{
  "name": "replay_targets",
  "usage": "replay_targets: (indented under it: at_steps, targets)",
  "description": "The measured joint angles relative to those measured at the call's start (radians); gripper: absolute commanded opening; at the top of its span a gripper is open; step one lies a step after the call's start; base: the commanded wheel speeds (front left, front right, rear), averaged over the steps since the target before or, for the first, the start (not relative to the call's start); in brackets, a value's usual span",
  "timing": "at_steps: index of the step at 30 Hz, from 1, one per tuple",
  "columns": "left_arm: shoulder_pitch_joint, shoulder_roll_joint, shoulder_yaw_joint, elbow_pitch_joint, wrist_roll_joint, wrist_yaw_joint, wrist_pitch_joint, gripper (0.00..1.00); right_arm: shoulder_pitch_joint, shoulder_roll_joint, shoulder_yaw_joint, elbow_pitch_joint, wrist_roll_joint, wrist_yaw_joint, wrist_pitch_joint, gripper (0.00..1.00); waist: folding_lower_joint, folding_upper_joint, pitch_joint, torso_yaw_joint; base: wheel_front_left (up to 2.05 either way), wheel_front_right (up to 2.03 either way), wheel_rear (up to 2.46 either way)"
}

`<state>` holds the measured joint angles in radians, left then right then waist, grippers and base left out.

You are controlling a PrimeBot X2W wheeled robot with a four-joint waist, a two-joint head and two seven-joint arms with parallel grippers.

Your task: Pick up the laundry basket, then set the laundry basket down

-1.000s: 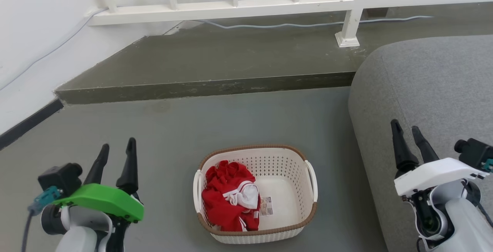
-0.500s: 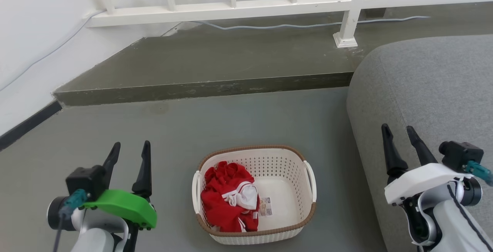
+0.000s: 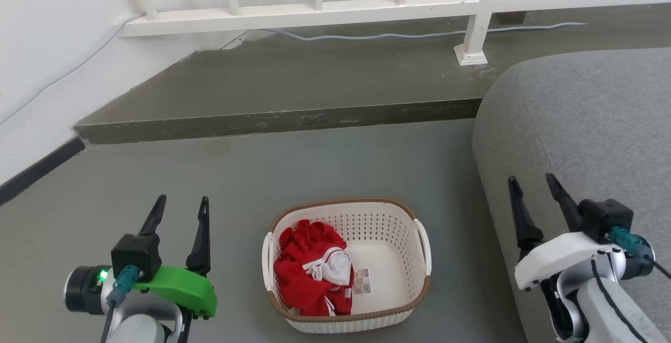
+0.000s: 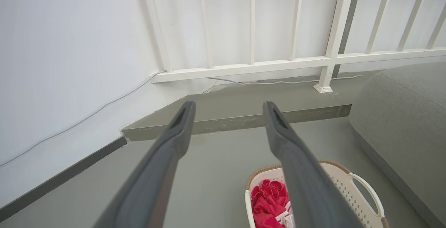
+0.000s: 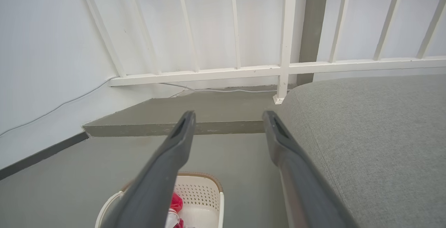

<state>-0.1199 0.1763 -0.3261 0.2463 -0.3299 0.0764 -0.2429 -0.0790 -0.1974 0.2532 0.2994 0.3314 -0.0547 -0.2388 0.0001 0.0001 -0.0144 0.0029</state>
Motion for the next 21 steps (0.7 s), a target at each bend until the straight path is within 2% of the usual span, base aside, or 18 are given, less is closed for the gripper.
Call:
replay_targets:
  at_steps: [4, 21]
  targets:
    - [-0.009, 0.002, -0.003, 0.004, 0.043, 0.004, -0.009, 1.00, -0.001, -0.001, 0.007, 0.006, -0.035, 0.000, -0.009, 1.00, 0.0000, 0.0000, 0.001, 0.002, 0.00, 0.00, 0.00]
    - [-0.016, 0.000, -0.001, 0.039, 0.038, 0.005, -0.009, 1.00, -0.017, 0.008, 0.000, 0.015, -0.035, 0.002, -0.012, 1.00, 0.0000, 0.0000, 0.005, 0.003, 0.00, 0.00, 0.00]
